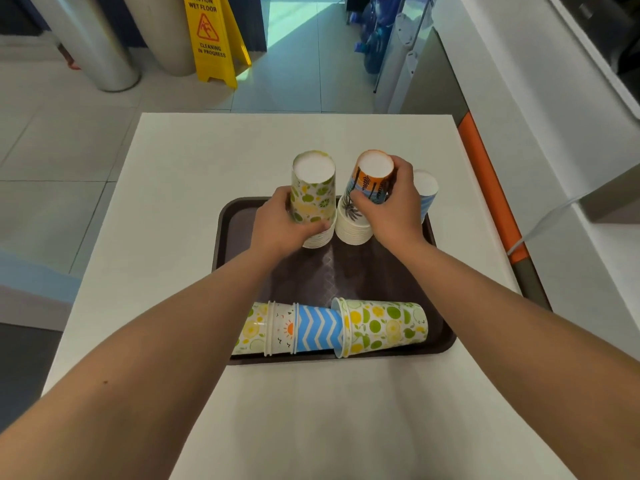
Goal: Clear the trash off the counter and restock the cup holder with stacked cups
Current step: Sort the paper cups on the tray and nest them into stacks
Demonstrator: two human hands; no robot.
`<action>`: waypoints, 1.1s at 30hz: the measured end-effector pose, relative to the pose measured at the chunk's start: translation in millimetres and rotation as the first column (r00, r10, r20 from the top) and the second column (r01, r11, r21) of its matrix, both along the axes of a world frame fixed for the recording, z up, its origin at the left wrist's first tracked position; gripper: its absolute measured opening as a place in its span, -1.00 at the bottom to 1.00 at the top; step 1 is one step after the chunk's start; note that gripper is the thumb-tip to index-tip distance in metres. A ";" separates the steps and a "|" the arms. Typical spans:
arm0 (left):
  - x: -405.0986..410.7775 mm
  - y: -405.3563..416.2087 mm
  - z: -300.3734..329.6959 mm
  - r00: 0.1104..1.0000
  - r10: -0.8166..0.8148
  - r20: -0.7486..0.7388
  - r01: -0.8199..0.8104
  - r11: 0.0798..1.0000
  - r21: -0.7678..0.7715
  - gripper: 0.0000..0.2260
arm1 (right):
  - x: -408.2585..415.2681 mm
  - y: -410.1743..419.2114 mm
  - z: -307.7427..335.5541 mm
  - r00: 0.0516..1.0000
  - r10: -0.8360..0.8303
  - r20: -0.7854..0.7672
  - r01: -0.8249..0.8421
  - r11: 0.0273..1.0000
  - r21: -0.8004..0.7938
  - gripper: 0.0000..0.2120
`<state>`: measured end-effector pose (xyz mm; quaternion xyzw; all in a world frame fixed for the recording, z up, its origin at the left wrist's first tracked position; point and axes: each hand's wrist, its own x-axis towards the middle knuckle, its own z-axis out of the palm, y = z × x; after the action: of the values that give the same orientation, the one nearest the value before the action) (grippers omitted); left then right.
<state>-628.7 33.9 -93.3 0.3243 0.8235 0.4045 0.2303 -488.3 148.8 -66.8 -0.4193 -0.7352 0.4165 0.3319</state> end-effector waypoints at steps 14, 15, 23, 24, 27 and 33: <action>7.6 -105.8 21.0 0.978 -0.210 0.014 0.208 0.951 -0.229 -0.22 | 69.0 -81.5 -18.5 0.966 0.032 0.256 -0.020 0.999 -0.050 -0.54; 6.3 -114.1 22.9 0.965 -0.260 0.011 0.253 0.927 -0.276 -0.21 | 75.0 -85.6 -23.8 0.937 0.057 0.344 -0.046 0.998 -0.039 -0.56; 2.6 -140.8 24.7 0.783 -0.613 -0.102 0.406 0.628 -0.664 -0.02 | 99.9 -98.2 -24.6 0.745 -0.078 0.663 0.144 0.989 -0.045 -0.17; 3.1 -142.2 23.3 0.753 -0.646 -0.127 0.400 0.602 -0.691 -0.07 | 101.1 -100.0 -24.3 0.733 -0.088 0.674 0.186 0.980 -0.074 -0.08; 5.3 -144.1 18.4 0.673 -0.710 -0.209 0.381 0.575 -0.724 -0.27 | 101.0 -103.3 -24.2 0.747 -0.102 0.657 0.322 0.920 -0.224 0.13; 11.0 -142.8 10.7 0.674 -0.688 -0.270 0.377 0.634 -0.675 -0.31 | 96.1 -108.4 -23.7 0.813 -0.093 0.575 0.400 0.808 -0.434 0.08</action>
<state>-617.7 -108.9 -82.6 0.5712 0.7933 -0.0503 0.2047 -392.2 40.5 -90.5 -0.6881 -0.5874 0.4243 0.0397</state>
